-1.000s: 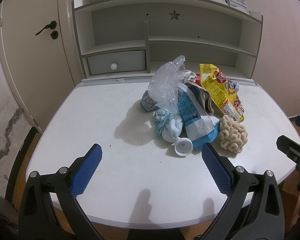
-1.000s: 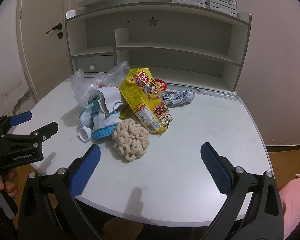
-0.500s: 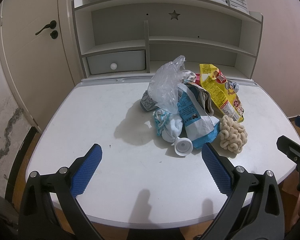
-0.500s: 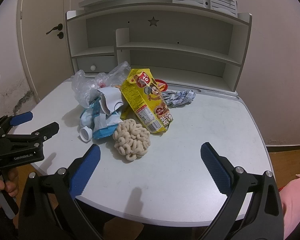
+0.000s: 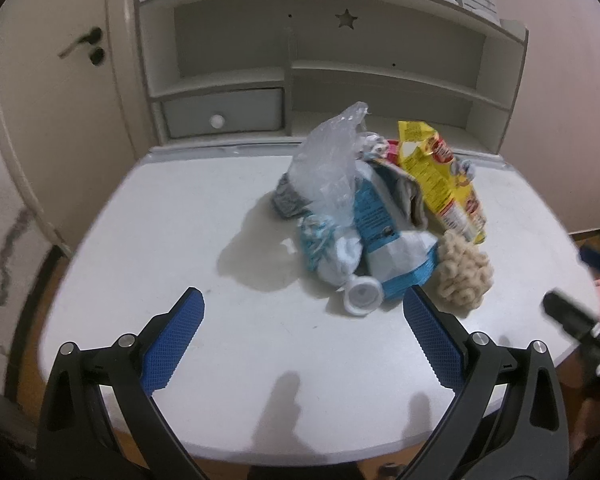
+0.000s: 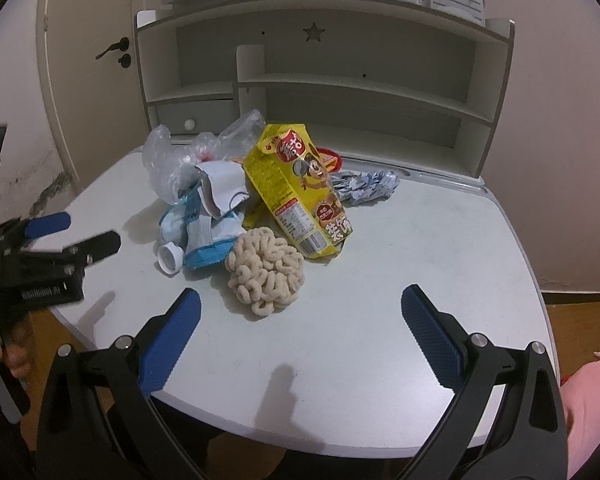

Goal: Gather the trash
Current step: 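Grasp the clear plastic bag with the left tool while the right tool grasps the puffed snack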

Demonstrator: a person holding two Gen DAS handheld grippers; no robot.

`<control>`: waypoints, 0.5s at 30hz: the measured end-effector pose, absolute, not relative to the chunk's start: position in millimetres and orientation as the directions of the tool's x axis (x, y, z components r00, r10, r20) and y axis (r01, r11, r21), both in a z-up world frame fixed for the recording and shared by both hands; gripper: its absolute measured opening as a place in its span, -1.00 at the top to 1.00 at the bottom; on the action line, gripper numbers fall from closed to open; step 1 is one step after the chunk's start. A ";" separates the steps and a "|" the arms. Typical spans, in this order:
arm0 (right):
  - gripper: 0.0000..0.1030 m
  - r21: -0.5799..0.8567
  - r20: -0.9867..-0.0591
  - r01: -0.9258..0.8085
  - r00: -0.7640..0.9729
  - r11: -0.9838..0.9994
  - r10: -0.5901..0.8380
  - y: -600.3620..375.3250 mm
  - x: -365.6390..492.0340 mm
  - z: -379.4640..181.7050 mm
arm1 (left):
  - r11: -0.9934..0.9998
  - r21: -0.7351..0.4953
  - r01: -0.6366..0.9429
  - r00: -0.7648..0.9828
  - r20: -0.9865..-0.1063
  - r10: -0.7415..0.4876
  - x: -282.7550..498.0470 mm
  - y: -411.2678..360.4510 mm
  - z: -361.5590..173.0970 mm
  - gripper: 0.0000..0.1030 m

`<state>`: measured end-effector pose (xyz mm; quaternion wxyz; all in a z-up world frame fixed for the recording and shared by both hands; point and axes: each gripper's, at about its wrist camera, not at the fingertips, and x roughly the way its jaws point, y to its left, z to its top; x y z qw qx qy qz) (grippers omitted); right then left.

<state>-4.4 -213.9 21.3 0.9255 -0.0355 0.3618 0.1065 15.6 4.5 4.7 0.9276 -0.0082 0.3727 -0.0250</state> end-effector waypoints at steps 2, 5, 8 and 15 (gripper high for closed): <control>-0.89 0.025 -0.689 -0.233 0.701 0.972 0.186 -215.2 -1.5 16.0 | 0.996 -0.071 0.054 0.715 -0.694 -0.088 30.6 9.4 10.8 -0.88; -0.89 0.041 -0.706 -0.252 0.677 0.967 0.207 -215.8 2.2 8.5 | 0.998 -0.032 0.055 0.723 -0.688 -0.061 64.0 12.7 22.7 -0.88; -0.89 0.046 -0.716 -0.268 0.663 0.962 0.219 -215.1 5.6 2.5 | 0.997 -0.004 0.075 0.711 -0.701 -0.057 98.4 12.2 26.3 -0.88; -0.89 0.078 -0.746 -0.296 0.616 0.952 0.253 -216.8 20.1 -13.9 | 0.989 0.031 0.146 0.634 -0.771 -0.069 169.1 3.3 1.5 -0.84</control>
